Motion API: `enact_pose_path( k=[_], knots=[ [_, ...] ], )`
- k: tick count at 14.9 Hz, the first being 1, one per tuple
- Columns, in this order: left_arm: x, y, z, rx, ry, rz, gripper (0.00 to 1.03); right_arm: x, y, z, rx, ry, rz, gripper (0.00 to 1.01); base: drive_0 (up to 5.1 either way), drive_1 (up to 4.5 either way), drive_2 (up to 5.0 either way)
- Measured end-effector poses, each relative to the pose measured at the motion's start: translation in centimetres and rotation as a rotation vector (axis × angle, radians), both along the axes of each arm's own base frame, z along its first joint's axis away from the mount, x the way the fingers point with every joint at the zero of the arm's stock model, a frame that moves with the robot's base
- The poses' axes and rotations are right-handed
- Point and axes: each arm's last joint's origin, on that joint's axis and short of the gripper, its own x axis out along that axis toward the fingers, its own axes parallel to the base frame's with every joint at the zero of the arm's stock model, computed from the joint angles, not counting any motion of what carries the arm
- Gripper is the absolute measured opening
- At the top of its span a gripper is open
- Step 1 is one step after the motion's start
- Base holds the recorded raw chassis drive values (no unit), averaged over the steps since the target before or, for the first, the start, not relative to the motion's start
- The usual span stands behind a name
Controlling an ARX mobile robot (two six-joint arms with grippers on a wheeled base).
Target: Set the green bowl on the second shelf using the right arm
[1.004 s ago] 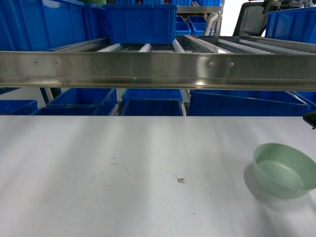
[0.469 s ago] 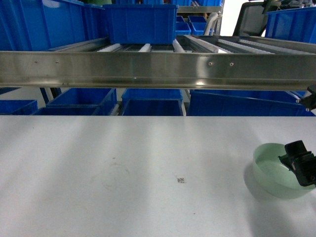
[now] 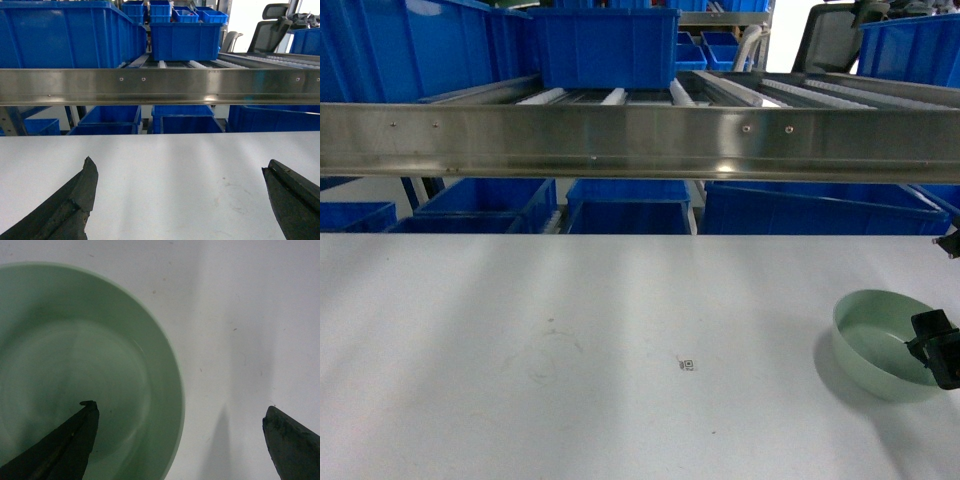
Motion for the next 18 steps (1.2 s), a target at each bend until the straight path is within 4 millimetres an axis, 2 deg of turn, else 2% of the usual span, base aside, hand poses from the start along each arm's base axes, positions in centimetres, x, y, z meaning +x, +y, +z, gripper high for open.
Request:
enact_pose_path(
  k=[2,9,11,15,18],
  knots=[
    [0.0,0.0,0.0,0.0,0.0,0.0,0.98,0.2,0.1,-0.3,0.014,0.006,-0.01,0.95,0.0,0.0,0.0],
    [0.0,0.0,0.0,0.0,0.0,0.0,0.98,0.2,1.5,-1.3,0.017,0.027,0.0,0.2,0.0,0.0,0.0],
    [0.0,0.0,0.0,0.0,0.0,0.0,0.98,0.3,1.8,-1.1,0.038,0.004,0.0,0.02,0.0,0.0,0.0],
    [0.0,0.0,0.0,0.0,0.0,0.0,0.98,-0.7,1.7,-1.0,0.042,-0.056,-0.014,0.02,0.0,0.0,0.0],
    [0.0,0.0,0.0,0.0,0.0,0.0,0.98,-3.6,1.1,1.0,0.05,-0.189,-0.027,0.02,0.0,0.0,0.0]
  ],
)
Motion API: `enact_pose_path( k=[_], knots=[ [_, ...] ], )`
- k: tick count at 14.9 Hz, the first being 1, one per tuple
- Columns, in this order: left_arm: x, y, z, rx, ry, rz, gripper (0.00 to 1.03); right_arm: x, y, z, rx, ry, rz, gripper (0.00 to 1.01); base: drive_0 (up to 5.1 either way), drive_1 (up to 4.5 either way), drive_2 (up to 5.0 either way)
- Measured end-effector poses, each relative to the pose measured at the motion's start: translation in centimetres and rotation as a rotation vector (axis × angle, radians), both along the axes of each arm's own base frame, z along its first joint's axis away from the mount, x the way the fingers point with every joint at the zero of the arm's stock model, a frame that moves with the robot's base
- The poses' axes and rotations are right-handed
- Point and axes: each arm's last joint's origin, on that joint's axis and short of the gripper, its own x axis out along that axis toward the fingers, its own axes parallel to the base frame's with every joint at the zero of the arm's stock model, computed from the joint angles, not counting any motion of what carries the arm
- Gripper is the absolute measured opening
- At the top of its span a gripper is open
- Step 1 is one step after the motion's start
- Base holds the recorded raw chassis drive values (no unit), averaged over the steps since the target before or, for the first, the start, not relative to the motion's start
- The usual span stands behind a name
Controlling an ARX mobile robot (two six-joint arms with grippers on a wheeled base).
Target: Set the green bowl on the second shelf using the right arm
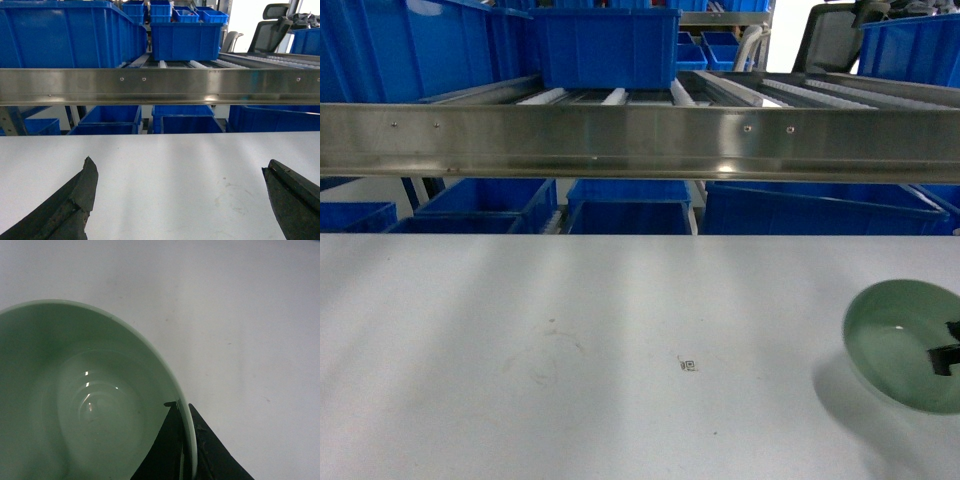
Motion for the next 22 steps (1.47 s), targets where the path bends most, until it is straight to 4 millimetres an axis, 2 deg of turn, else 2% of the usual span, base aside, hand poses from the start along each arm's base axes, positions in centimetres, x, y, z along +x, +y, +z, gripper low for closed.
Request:
enact_pose_path(
  k=[4,6,9,11,13,22],
  knots=[
    [0.0,0.0,0.0,0.0,0.0,0.0,0.98,-5.8,0.1,6.6,0.057,-0.232,0.014,0.02,0.0,0.0,0.0],
    [0.0,0.0,0.0,0.0,0.0,0.0,0.98,-9.5,0.5,8.9,0.095,-0.295,0.027,0.02,0.0,0.0,0.0],
    [0.0,0.0,0.0,0.0,0.0,0.0,0.98,-13.7,0.6,12.8,0.127,-0.429,0.021,0.02,0.0,0.0,0.0],
    [0.0,0.0,0.0,0.0,0.0,0.0,0.98,-15.7,0.8,13.9,0.127,-0.495,0.02,0.02,0.0,0.0,0.0],
    [0.0,0.0,0.0,0.0,0.0,0.0,0.98,-16.1,0.9,14.1,0.127,-0.514,0.018,0.02,0.0,0.0,0.0],
    [0.0,0.0,0.0,0.0,0.001,0.0,0.98,-16.0,0.8,13.9,0.128,-0.502,0.005,0.02,-4.7,0.96,3.7]
  ],
)
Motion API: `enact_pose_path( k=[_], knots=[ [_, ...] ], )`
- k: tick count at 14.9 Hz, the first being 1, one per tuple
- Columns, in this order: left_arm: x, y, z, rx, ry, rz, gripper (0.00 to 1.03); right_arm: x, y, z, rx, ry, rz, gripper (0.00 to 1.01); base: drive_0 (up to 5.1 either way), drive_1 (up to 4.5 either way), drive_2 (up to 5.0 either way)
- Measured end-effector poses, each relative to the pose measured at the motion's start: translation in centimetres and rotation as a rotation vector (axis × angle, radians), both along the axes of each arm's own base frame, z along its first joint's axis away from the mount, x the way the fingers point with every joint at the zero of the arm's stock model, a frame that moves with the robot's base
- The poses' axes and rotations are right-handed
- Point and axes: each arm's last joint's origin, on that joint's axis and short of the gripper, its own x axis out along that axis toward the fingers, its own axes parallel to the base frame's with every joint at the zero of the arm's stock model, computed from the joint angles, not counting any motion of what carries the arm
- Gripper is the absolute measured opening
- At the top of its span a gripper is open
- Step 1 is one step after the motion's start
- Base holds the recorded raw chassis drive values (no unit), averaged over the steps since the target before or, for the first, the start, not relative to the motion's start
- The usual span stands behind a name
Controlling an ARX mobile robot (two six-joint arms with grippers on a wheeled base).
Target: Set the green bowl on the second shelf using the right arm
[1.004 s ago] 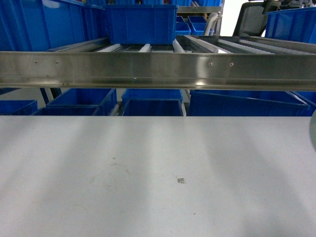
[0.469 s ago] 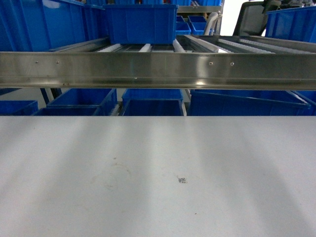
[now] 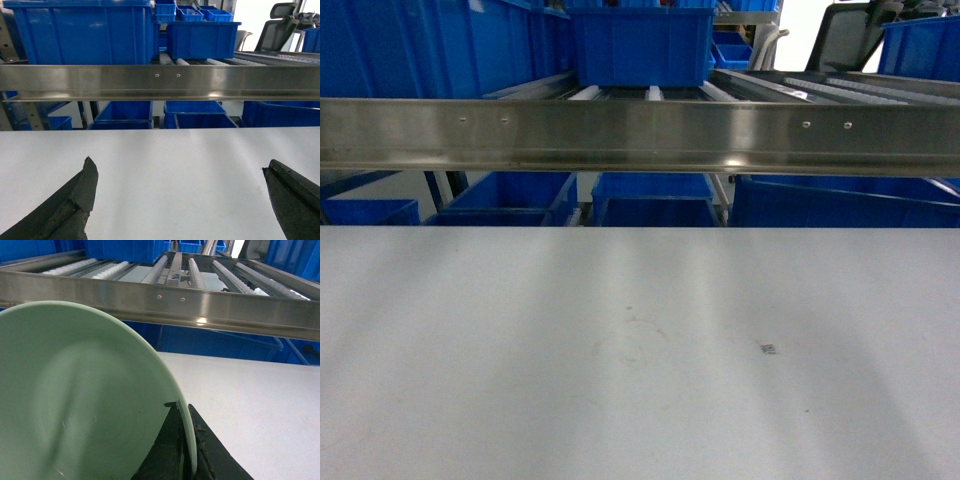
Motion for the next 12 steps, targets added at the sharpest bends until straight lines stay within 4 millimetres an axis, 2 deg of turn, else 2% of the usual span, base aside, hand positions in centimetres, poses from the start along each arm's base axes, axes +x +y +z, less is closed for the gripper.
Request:
enact_pose_path(
  k=[12],
  knots=[
    [0.0,0.0,0.01,0.0,-0.001,0.0,0.98,-0.02,0.0,-0.05,0.0,0.0,0.0,0.02,-4.9,1.19,3.5]
  ],
)
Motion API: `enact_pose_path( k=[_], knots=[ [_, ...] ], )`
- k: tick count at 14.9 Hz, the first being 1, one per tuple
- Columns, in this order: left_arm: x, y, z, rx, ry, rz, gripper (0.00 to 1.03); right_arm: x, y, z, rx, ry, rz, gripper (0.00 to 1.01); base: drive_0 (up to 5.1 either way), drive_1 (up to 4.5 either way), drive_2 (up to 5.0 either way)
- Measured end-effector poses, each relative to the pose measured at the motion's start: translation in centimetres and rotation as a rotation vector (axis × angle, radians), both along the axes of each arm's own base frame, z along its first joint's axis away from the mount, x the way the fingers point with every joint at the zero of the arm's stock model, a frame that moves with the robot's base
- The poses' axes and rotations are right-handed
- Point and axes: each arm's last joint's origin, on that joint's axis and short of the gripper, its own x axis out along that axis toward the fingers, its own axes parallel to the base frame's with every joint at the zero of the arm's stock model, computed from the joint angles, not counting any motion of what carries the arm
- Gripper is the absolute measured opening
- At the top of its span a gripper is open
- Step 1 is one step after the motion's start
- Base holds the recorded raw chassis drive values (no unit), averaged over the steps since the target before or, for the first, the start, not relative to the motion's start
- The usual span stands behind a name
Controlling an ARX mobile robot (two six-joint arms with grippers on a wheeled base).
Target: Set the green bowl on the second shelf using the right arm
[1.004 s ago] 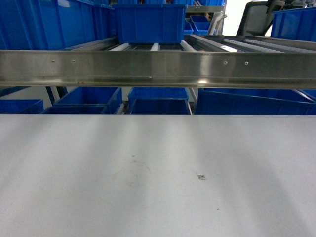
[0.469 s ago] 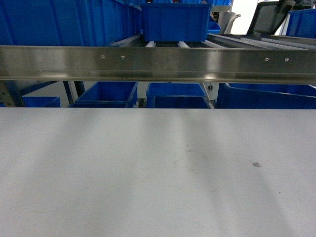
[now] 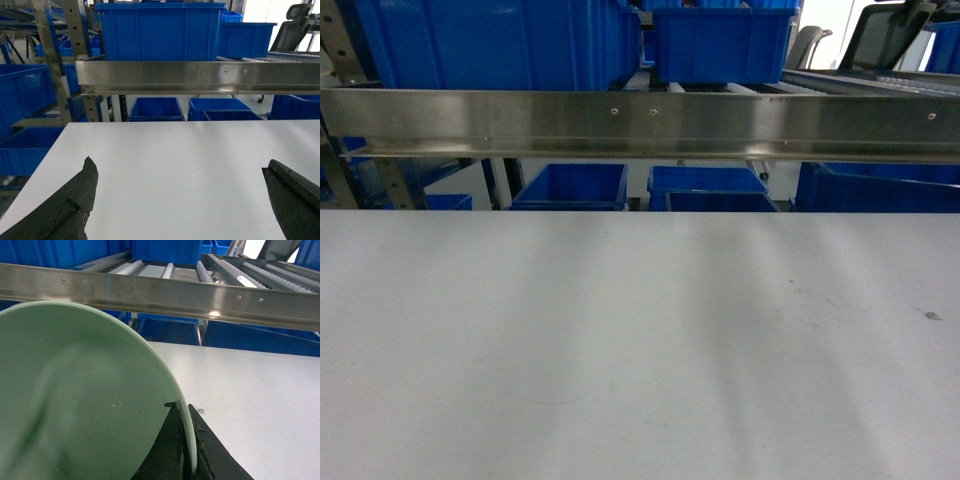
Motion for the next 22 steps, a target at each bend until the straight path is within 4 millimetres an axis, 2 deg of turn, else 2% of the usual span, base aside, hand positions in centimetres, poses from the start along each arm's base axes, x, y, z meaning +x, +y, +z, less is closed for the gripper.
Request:
enact_pose_path(
  k=[22],
  knots=[
    [0.0,0.0,-0.03,0.0,0.003,0.0,0.98,0.01,0.0,-0.02,0.0,0.001,0.0,0.02,-5.0,2.16,2.7]
  ],
)
